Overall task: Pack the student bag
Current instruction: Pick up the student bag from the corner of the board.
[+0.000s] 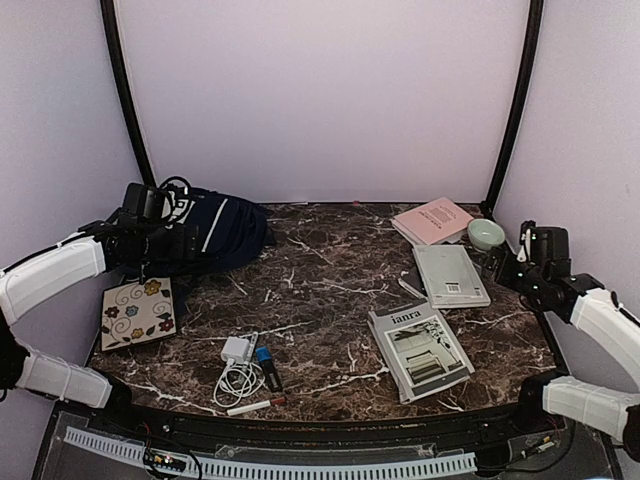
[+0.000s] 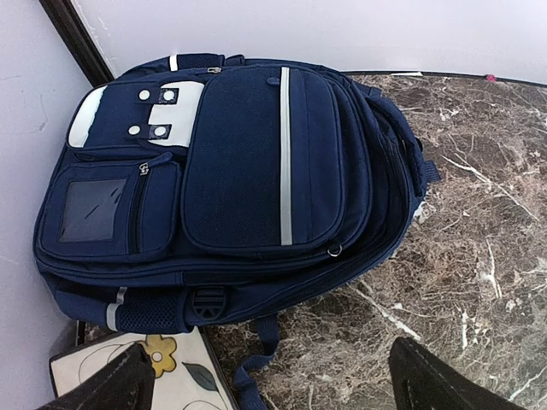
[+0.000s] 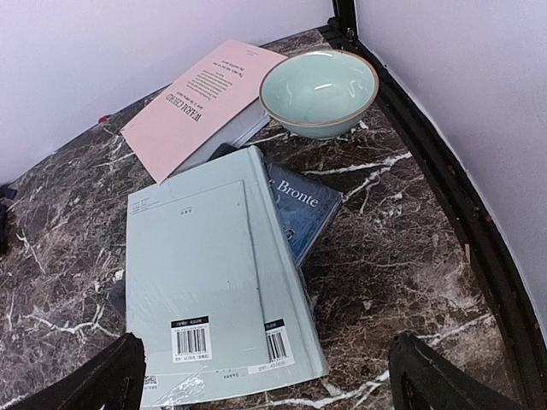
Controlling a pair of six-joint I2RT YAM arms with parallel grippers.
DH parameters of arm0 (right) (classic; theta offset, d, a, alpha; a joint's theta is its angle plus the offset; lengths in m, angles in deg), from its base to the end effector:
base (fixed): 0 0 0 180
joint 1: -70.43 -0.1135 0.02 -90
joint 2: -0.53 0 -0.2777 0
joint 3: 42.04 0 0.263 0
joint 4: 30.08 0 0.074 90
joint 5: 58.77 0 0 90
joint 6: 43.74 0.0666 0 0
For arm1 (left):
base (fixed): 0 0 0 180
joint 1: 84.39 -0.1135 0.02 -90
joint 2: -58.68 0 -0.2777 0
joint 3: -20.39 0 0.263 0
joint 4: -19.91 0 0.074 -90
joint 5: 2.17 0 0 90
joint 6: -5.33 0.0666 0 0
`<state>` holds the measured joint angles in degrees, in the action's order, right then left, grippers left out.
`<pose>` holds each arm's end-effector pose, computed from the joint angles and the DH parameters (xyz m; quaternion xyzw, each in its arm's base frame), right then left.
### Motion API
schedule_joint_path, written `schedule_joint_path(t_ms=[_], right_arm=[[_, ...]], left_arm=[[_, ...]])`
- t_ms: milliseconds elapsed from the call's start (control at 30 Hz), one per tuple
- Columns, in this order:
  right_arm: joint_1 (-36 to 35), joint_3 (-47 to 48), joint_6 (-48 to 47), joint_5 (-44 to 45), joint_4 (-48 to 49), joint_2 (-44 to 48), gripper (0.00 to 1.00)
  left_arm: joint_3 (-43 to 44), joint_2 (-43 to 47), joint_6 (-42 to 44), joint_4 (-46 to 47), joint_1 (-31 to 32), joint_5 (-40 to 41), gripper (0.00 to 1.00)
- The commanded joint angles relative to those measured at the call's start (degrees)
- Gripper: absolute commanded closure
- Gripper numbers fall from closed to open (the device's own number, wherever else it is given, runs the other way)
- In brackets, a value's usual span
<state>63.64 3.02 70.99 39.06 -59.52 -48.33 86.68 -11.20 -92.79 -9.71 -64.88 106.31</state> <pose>0.2164 0.0166 0.2285 0.1689 0.8620 0.0710 0.4727 0.2914 -0.0809 0.2827 0.0102 0.8716 0.0251 0.4895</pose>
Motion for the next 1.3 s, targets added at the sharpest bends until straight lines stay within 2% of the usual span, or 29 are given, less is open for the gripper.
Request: schedule_joint_path(t_ms=[0,200,300,433,600,700,833,900,933,967,1000,1033,1133,1267], right_arm=[[0.3,-1.4,0.3,-0.2,3.3,2.5,0.0],[0.3,-1.8,0.8,-6.9,5.3,6.4,0.0],[0.3,-3.7,1.0,-9.0,8.4,8.6,0.0],[0.3,-5.6,0.2,-11.5,10.6,10.0,0.0],[0.3,-7.1,-0.1,-13.0,10.7,10.0,0.0],[0.3,-6.8,-0.4,-13.0,10.8,9.3,0.0],[0.3,-6.7,-0.8,-12.4,11.0,8.2,0.0],[0.3,-6.8,-0.8,-12.8,10.9,7.5,0.0],[0.3,-6.8,-0.8,-13.0,10.9,7.1,0.0],[0.3,-6.6,-0.9,-13.3,10.9,6.7,0.0],[0.3,-6.3,-0.9,-13.6,10.8,6.4,0.0],[0.3,-6.0,-0.9,-13.8,10.7,6.0,0.0],[0.3,-4.8,-1.0,-14.6,9.9,5.0,0.0],[0.3,-2.4,-1.1,-16.4,8.3,4.8,0.0]], left_arm=[[0.7,1.5,0.7,-0.6,-0.1,-2.3,0.01],[6.2,-1.0,-2.0,-2.1,-0.1,-19.2,0.01],[7.8,-5.0,-4.2,0.6,0.6,-23.3,0.01],[12.2,-15.9,-3.3,3.8,2.8,-19.1,0.02],[30.3,-34.4,2.1,-5.3,5.7,-11.7,0.02],[41.2,-45.6,5.1,-11.4,6.6,-4.2,0.01],[50.7,-56.8,9.3,-16.5,6.7,1.4,0.02],[52.2,-59.6,10.9,-16.3,6.8,4.2,0.13],[52.6,-60.2,11.3,-16.1,6.7,5.3,0.36],[52.8,-60.2,11.5,-15.6,6.8,5.7,0.71],[53.0,-60.0,11.6,-15.4,6.8,5.9,0.96],[53.0,-59.4,11.9,-15.0,7.0,5.6,1.0],[52.1,-55.1,15.8,-11.8,8.9,2.5,1.0],[45.0,-44.9,27.4,-2.3,16.1,-1.6,1.0]])
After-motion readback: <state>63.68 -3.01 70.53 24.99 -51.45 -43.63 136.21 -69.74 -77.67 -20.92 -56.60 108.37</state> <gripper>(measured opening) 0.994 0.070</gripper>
